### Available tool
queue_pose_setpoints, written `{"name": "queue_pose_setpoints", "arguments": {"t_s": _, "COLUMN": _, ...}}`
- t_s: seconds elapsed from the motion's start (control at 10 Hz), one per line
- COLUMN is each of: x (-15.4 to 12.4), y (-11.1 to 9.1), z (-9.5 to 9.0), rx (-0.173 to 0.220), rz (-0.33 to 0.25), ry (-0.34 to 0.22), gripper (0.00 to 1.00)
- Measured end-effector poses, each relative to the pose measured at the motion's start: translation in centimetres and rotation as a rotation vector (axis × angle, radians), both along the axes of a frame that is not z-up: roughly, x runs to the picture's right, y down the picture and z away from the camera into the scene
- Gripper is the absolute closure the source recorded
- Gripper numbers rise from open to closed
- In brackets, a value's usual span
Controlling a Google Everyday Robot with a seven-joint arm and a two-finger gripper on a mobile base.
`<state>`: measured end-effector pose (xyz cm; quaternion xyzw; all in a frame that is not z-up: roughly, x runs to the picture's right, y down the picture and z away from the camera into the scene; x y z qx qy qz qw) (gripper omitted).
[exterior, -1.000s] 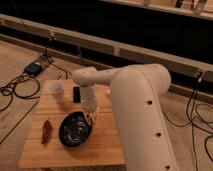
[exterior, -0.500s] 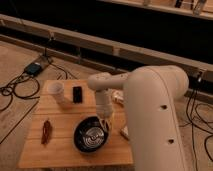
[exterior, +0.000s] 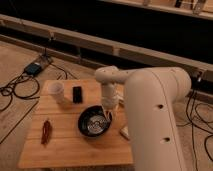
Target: Drag the ceramic bowl in a circle
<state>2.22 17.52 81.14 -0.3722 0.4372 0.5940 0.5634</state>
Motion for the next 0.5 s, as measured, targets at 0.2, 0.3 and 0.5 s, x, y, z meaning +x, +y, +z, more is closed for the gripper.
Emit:
{"name": "queue_pose_setpoints", "arguments": {"t_s": 0.2, "x": -2.4, "y": -0.5, "z": 0.7, "rx": 0.032, "rz": 0.037, "ry": -0.054, "gripper": 0.98}}
{"name": "queue_pose_setpoints", "arguments": {"t_s": 0.3, "x": -3.3, "y": -0.3, "z": 0.8, "rx": 0.044, "rz": 0.058, "ry": -0.084, "gripper": 0.90}}
{"name": "queue_pose_setpoints", "arguments": {"t_s": 0.5, "x": -3.8, "y": 0.3, "z": 0.9, "rx": 0.053, "rz": 0.090, "ry": -0.111, "gripper": 0.70}}
